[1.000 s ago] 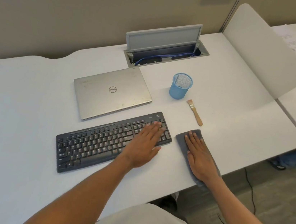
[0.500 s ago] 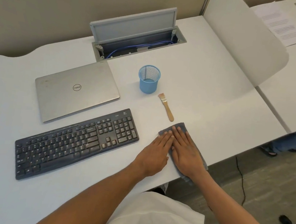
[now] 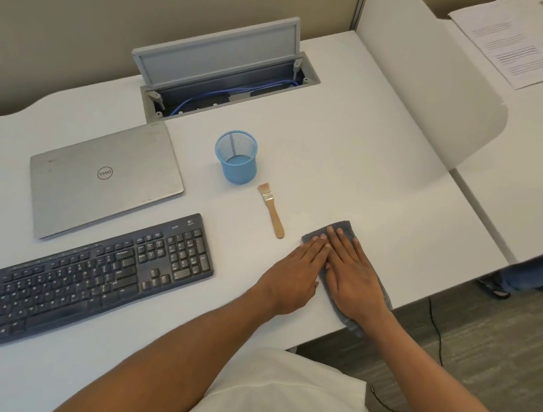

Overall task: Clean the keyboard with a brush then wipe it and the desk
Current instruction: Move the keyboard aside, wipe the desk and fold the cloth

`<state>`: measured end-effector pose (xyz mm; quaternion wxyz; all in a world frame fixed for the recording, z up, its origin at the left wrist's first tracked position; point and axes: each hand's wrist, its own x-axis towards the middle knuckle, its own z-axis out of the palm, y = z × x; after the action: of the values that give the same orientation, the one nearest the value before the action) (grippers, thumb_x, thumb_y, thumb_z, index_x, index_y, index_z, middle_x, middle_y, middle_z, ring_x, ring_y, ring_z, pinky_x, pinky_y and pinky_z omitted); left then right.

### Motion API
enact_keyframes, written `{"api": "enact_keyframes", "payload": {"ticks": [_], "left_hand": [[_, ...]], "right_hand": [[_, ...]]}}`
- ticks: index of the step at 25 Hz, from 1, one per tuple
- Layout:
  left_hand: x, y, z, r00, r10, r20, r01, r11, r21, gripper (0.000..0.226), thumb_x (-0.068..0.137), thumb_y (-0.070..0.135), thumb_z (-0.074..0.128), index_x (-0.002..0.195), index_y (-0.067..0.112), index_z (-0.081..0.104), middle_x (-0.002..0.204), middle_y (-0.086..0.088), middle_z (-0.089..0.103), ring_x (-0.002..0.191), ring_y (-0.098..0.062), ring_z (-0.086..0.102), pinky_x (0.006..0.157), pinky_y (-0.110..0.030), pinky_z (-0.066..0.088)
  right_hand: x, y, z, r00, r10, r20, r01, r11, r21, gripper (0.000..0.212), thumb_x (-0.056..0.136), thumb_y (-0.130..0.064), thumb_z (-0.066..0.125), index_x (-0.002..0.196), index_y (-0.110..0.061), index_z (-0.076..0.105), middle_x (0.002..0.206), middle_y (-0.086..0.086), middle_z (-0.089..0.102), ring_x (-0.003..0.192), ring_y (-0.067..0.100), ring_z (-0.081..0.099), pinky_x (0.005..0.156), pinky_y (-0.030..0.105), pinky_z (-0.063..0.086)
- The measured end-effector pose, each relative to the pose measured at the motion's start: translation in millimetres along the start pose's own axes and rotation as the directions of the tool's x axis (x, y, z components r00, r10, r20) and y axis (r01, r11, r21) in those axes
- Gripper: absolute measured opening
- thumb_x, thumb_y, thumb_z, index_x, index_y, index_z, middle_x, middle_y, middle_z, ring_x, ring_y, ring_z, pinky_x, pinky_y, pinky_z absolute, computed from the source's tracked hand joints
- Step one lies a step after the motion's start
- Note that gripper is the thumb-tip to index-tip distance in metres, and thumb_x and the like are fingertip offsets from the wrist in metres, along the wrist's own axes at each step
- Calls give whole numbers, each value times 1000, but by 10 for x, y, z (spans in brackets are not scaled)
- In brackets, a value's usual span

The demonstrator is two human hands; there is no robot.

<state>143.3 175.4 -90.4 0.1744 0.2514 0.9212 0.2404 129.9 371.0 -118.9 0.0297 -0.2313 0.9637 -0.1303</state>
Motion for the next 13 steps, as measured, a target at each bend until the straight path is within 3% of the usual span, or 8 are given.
{"api": "enact_keyframes", "payload": {"ticks": [5,8,10,13], "left_hand": [[442,116,-49,1000,-6,6,5,998,57,74,110,22,49,168,3,7,177,-16,-4,165,-27,-5,135,-40,5],[571,214,-28,999,-41,-1,41,995,87,74,110,27,51,168,4,11,177,-18,-4,165,-31,-5,133,-40,4],[617,255,-17,998,-70,6,68,990,123,75,111,31,49,169,6,8,177,-17,-6,165,-30,-6,132,-39,3],[657,258,16,997,-75,-6,75,982,175,74,111,33,48,169,6,10,177,-18,-3,165,-33,-2,134,-46,9]], "right_hand": [[259,442,-204,1000,19,4,-20,998,64,56,110,-25,33,163,-17,18,171,-1,13,159,12,6,127,46,19],[311,606,-379,971,234,-43,-217,944,249,58,110,-35,40,162,-16,24,169,1,25,156,15,21,126,43,23],[273,684,-480,903,425,-60,-395,877,274,64,106,-46,46,159,-15,27,158,6,40,144,23,38,117,44,37],[192,747,-535,857,515,16,-505,835,217,67,101,-54,52,152,-14,36,135,7,55,121,27,56,94,43,51]]}}
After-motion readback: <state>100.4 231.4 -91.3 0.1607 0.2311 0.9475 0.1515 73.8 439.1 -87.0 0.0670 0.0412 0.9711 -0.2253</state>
